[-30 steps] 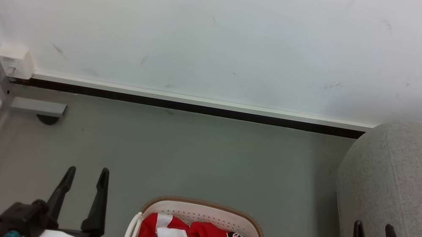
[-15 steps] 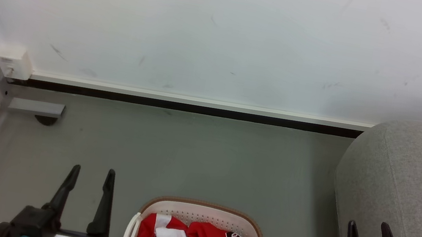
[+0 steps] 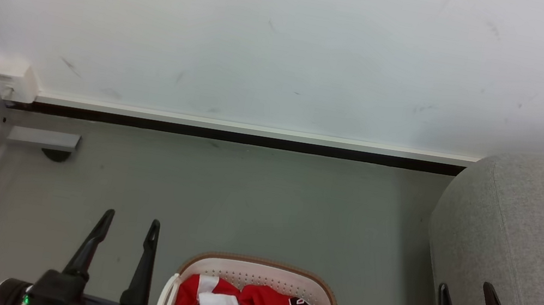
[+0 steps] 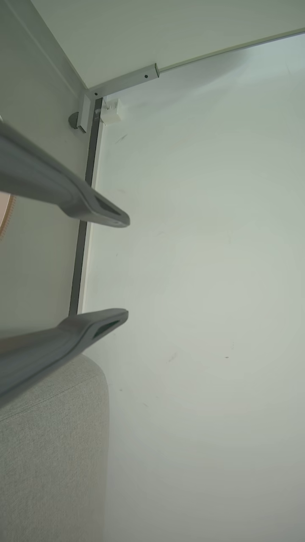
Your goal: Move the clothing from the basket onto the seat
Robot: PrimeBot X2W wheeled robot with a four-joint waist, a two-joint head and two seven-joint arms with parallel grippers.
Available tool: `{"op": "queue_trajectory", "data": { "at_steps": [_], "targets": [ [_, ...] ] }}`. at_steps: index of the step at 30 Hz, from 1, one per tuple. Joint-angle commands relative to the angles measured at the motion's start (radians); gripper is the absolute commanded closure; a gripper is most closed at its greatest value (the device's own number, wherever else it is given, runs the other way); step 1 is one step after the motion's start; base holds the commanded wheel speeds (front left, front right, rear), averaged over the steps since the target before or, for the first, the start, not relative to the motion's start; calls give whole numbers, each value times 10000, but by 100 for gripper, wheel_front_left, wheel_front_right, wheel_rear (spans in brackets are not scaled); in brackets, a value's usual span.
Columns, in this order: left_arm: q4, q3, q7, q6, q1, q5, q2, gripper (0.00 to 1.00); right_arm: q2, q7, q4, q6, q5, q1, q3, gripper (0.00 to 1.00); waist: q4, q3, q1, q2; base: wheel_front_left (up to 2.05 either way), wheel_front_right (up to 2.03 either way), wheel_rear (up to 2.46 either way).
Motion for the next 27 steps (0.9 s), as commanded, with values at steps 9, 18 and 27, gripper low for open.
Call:
{"op": "queue_trajectory", "data": {
  "at_steps": [9,18,27],
  "targets": [
    [8,42,-32,-19,129,173,32,0,-3,-59,-64,-21,-2,151,-29,0,-18,7,0,0,0,0,0],
    [49,19,-32,-16,52,16,4,0,-4,-59,-71,-21,261,65,-100,0,-98,95,0,0,0,0,0],
    [147,-28,-32,-133,-266,-204,-23,0,-3,-59,-201,-21,646,-269,-238,0,-577,533,0,0,0,0,0]
  ]
}}
